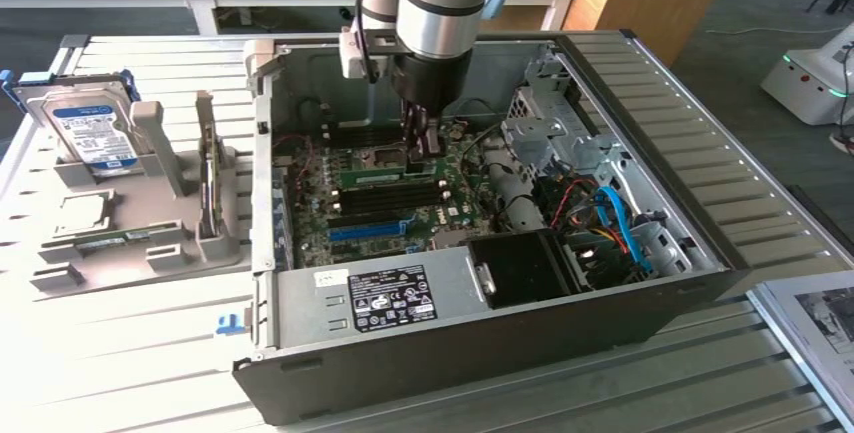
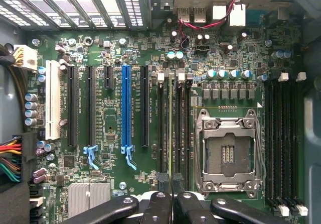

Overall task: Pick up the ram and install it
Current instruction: 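Insert the ram into the slot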

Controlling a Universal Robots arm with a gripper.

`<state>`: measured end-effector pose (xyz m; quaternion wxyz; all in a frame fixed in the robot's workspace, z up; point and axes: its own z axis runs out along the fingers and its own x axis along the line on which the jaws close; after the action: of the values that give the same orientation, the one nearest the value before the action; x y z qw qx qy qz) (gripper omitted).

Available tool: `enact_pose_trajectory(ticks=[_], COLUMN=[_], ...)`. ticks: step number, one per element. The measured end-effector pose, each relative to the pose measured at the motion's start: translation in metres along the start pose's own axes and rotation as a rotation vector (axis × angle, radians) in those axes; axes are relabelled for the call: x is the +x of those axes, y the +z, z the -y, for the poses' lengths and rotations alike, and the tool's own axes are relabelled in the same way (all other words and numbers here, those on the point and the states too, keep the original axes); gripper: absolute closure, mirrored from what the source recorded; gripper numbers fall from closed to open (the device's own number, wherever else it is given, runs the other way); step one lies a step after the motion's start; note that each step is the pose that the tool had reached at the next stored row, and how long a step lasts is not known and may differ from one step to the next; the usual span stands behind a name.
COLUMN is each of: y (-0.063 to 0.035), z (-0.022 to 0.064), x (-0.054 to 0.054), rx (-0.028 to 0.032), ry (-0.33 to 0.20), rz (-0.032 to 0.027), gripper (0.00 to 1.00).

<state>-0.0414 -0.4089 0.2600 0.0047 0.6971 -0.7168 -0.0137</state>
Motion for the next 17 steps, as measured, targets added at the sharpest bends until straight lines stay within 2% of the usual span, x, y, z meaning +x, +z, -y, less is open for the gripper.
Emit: enact_pose_trajectory(ticks=[17], y=[0.0006], z=[0.0001], x=[0.0035], rx=[0.0000], ry=[0.000], rz=[0.0001], gripper=[0.88])
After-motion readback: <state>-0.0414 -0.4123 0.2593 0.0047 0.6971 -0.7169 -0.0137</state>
